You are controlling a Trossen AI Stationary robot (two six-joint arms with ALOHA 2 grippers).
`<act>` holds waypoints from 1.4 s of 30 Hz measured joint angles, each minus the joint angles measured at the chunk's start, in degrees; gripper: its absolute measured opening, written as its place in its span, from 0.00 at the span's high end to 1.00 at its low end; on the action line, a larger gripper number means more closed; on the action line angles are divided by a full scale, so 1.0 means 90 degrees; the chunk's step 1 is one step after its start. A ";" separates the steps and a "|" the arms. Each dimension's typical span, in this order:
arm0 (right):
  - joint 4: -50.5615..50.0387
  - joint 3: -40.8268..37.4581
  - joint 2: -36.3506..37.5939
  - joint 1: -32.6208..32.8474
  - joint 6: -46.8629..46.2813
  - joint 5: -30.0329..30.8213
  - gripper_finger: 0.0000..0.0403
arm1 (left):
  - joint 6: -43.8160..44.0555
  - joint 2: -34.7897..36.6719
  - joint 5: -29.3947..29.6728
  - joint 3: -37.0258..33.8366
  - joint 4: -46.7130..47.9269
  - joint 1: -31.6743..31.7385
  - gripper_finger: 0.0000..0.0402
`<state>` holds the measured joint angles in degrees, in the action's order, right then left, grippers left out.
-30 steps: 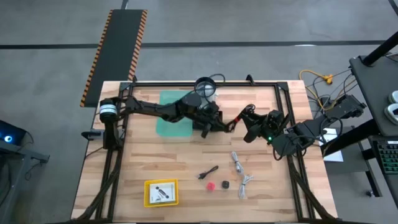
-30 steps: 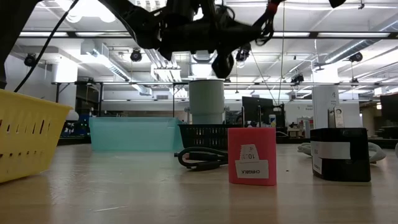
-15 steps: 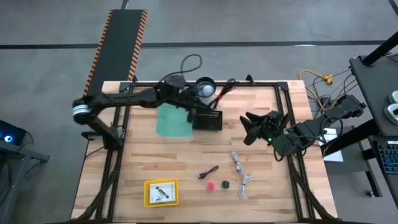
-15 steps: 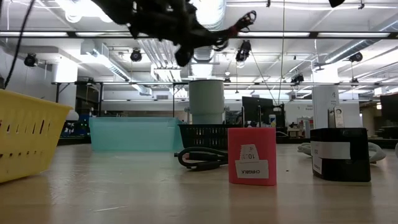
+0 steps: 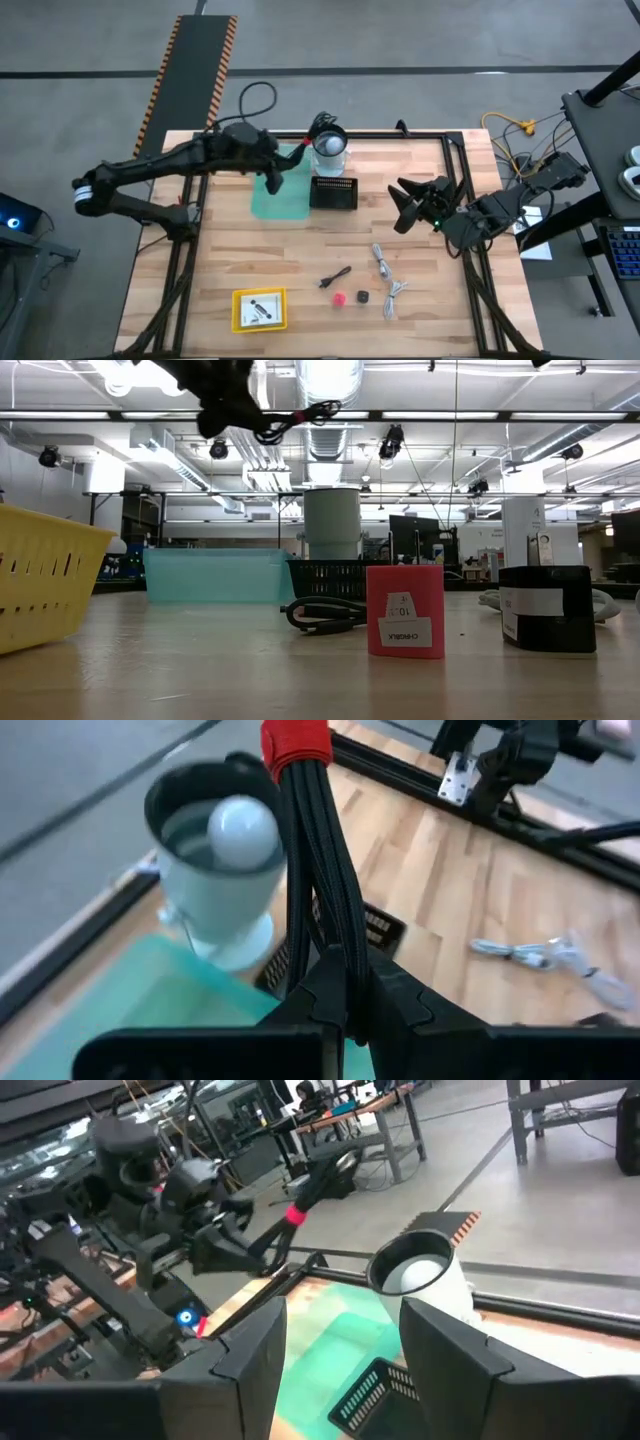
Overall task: Pick and place items into bin
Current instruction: Put the right black charger cable into the green bin, then put the top white charger cable into the green bin
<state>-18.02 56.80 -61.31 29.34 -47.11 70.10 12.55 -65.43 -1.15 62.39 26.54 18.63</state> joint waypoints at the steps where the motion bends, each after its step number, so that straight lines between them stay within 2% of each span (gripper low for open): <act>1: 0.0002 0.0000 0.0049 0.0000 0.0111 0.0021 0.55 | 0.0193 0.0132 -0.0004 -0.0106 0.0042 0.0000 0.99; 4: 0.0000 0.0000 0.0228 0.0000 0.0544 0.0040 0.56 | 0.0751 0.0473 0.0016 -0.0409 0.0025 -0.0010 0.99; 11: -0.0014 0.0000 0.0753 -0.0055 0.1449 0.0052 0.56 | 0.2371 0.0981 0.0533 -0.1273 0.0111 -0.0017 0.99; 22: -0.0019 0.0000 0.1159 -0.0342 0.2094 0.0061 0.58 | 0.4820 0.0727 0.0559 -0.2510 -0.0183 -0.0023 0.99; 29: -0.0032 0.0000 0.1174 -0.0364 0.2134 0.0059 0.57 | 0.5024 0.0433 0.0397 -0.2588 -0.0251 -0.0029 0.98; 36: -0.0170 0.0000 0.1174 -0.0364 0.2139 0.0057 0.58 | 0.5069 0.0237 0.0239 -0.2596 -0.0298 -0.0029 0.84; 39: -0.0177 0.0000 0.1174 -0.0364 0.2140 0.0054 0.58 | 0.4945 0.0231 -0.0055 -0.2585 -0.0836 -0.0029 0.78; 42: -0.0208 0.0000 0.1174 -0.0364 0.2140 0.0054 0.59 | 0.4410 0.0243 -0.0641 -0.2582 -0.1916 -0.0029 0.71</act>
<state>-19.89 56.80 -50.74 26.06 -27.85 70.59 52.25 -63.25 -6.92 39.16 9.30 18.37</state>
